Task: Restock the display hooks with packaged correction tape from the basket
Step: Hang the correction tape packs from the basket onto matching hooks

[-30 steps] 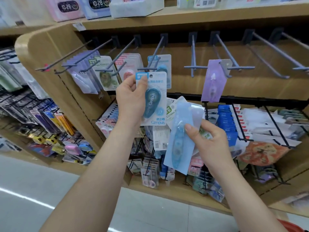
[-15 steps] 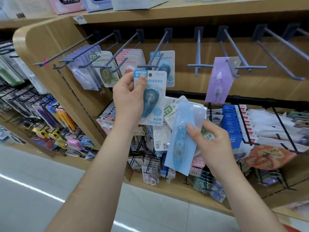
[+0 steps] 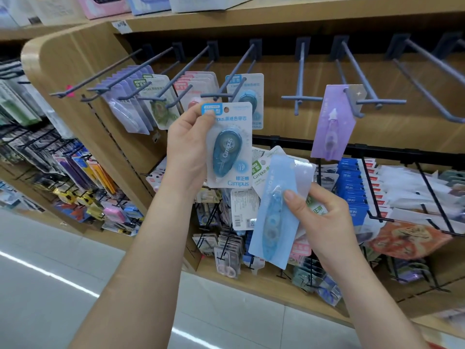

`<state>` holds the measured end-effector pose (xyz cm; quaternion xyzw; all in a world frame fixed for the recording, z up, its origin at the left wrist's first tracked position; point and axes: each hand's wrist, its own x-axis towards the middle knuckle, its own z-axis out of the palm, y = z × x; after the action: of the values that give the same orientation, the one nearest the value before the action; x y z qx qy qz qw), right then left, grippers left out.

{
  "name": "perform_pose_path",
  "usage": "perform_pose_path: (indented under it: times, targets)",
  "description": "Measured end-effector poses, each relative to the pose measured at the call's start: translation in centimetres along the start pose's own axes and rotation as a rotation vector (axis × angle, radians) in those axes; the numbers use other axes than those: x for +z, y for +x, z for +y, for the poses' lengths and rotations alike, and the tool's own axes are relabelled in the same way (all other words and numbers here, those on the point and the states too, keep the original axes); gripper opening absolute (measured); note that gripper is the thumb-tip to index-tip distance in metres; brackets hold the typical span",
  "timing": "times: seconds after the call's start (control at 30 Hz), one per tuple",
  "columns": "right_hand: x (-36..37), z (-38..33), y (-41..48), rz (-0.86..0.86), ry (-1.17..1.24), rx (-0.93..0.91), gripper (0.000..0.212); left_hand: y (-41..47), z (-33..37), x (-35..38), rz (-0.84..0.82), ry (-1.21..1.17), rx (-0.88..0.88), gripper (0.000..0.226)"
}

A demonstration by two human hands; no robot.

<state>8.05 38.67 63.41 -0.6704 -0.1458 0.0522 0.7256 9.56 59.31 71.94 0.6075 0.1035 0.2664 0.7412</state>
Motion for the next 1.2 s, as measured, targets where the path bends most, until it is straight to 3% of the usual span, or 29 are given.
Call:
perform_pose_path:
  times: [0.2,0.4,0.57,0.87,1.0,1.1,1.2]
  targets:
    - [0.1,-0.1,0.1,-0.01,-0.021,0.001,0.014,0.5,-0.3,0.3,-0.004,0.08,0.042,0.025]
    - [0.2,-0.1,0.3,-0.007,-0.004,-0.007,0.017,1.3,-1.2,0.9,0.064,0.229,0.099,0.007]
    - [-0.3,0.2,0.4,0.039,0.009,-0.001,0.015,-2.6,-3.3,-1.8,-0.068,0.232,0.044,0.046]
    - [-1.2,0.0,0.2,0.119,0.093,0.034,0.012,1.7,-6.0,1.1,0.131,0.398,0.132,0.04]
    - [-1.5,0.1,0.1,0.128,0.162,0.068,0.01,2.9,-6.5,2.1,0.089,0.485,0.095,0.038]
    - [-2.1,0.2,0.0,0.088,0.161,0.071,0.01,-0.7,-6.0,1.4,0.099,0.639,0.201,0.029]
    - [-2.5,0.2,0.0,0.024,0.151,0.091,0.014,-4.7,-6.5,0.5,-0.093,0.729,0.101,0.016]
